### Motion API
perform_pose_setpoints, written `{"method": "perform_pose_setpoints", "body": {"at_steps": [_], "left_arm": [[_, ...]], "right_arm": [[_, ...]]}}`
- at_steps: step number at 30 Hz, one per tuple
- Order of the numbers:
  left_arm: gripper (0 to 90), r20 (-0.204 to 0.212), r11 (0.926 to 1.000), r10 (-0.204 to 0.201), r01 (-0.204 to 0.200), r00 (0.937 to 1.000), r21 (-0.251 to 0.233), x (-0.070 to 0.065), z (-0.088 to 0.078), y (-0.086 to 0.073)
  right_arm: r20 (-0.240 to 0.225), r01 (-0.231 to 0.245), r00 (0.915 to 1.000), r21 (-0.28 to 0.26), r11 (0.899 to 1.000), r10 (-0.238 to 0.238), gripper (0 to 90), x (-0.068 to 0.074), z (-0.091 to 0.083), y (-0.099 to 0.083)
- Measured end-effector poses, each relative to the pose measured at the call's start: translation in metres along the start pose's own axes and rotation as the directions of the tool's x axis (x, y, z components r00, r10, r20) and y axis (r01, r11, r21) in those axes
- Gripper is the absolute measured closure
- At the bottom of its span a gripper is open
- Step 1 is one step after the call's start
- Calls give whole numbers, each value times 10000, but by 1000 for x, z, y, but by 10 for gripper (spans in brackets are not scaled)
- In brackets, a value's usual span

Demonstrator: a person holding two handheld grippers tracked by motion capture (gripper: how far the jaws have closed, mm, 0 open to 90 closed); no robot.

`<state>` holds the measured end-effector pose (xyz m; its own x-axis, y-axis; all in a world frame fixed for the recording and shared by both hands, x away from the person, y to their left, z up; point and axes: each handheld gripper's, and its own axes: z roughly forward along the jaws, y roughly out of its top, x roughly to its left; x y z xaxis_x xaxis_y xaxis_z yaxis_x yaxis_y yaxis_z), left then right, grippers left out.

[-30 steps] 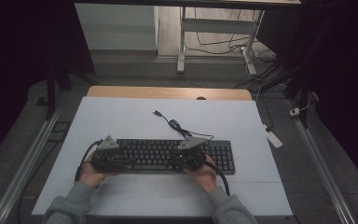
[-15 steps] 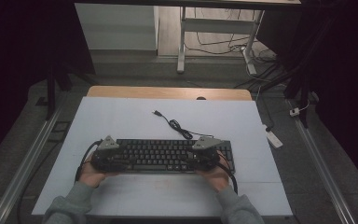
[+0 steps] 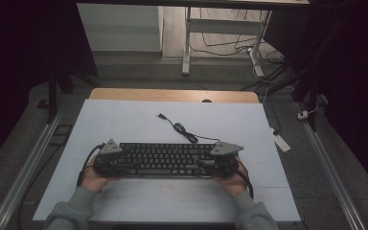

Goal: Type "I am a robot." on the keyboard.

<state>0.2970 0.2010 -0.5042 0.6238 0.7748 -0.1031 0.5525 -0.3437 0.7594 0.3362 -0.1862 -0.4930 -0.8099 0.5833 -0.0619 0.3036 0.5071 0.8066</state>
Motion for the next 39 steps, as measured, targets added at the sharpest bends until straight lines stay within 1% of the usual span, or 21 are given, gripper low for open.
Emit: {"method": "perform_pose_setpoints", "body": {"at_steps": [7,14,16,20,25,27,30,34,39], "left_arm": [[303,-9,10000,52,-52,10000,48,-2,-4,-7],[303,-130,10000,-21,21,9999,-13,-2,-12,-18],[303,-154,9999,-75,74,9999,-68,-2,-15,-21],[303,-120,9997,-193,192,9997,-137,-1,-20,-27],[303,-185,9997,-190,186,9996,-169,-1,-23,-32],[303,-215,9996,-210,205,9995,-218,0,-23,-32],[303,-207,9996,-151,146,9997,-262,-1,-23,-31],[303,-202,9996,-118,113,9997,-256,-1,-23,-31],[303,-195,9996,-118,113,9997,-261,0,-23,-30]], "right_arm": [[464,-178,9988,-91,9998,182,505,-8,-23,-19],[1031,-437,9936,-196,9989,455,504,-16,-54,-43],[1055,-476,9931,-344,9983,510,504,-19,-61,-50],[1148,-557,9917,-269,9981,584,503,-22,-72,-61],[1257,-618,9900,-229,9978,642,502,-25,-80,-70],[1227,-652,9901,-313,9974,685,502,-26,-81,-71],[1216,-613,9904,-340,9975,650,502,-25,-81,-71],[1174,-560,9914,-226,9982,582,502,-25,-79,-70],[1190,-571,9911,-311,9979,605,502,-26,-80,-70]]}}
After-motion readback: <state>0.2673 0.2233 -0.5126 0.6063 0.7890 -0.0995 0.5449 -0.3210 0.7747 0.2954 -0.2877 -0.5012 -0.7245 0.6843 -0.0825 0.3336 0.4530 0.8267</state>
